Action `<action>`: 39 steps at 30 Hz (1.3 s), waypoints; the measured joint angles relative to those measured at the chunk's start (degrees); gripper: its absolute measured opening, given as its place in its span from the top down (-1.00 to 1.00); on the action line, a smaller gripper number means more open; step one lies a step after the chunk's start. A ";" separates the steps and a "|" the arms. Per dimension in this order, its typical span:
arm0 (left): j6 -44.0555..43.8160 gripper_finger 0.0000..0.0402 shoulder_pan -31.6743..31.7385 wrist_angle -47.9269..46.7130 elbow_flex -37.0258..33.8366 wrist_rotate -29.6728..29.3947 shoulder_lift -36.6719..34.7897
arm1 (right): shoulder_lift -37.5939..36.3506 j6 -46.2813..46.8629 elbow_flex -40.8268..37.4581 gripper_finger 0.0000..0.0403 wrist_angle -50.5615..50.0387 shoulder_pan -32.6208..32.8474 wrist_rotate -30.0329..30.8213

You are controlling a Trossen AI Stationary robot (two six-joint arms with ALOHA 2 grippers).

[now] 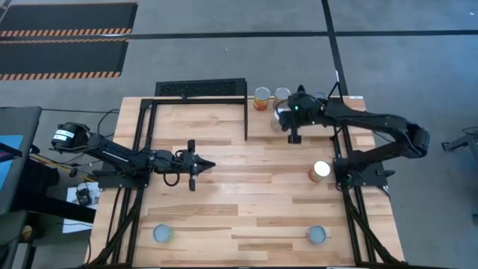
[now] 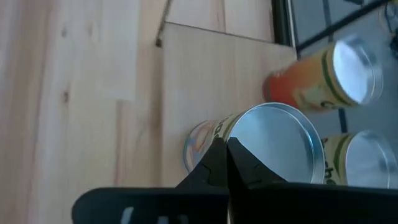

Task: Pick and place cans onto a shelf
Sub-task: Put the blue can on the shelf

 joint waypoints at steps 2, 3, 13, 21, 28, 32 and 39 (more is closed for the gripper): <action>0.01 0.99 0.00 -0.03 0.00 -0.16 0.00 | 0.92 -0.45 0.00 0.98 0.17 -2.05 -1.55; 0.02 0.99 0.00 -0.02 0.00 -0.16 0.00 | 1.30 -0.51 0.00 0.98 0.05 -2.80 -2.13; 0.03 0.99 0.00 -0.43 0.00 -0.20 0.00 | 2.78 -0.74 0.00 0.98 1.60 -5.97 -2.67; 0.03 0.99 0.00 -0.43 0.00 -0.23 0.00 | 2.78 -1.09 0.00 0.97 1.77 -7.32 -2.51; 0.03 0.99 0.00 -0.43 0.00 -0.24 0.00 | 2.78 -1.07 0.00 0.95 1.75 -7.46 -2.47; 0.03 0.99 0.00 -0.43 0.00 -0.24 0.00 | 2.78 -0.77 0.00 0.87 1.77 -7.48 -2.42; 0.03 0.99 0.00 -0.43 0.00 -0.25 0.00 | 2.78 -0.63 0.00 0.70 1.82 -7.48 -2.38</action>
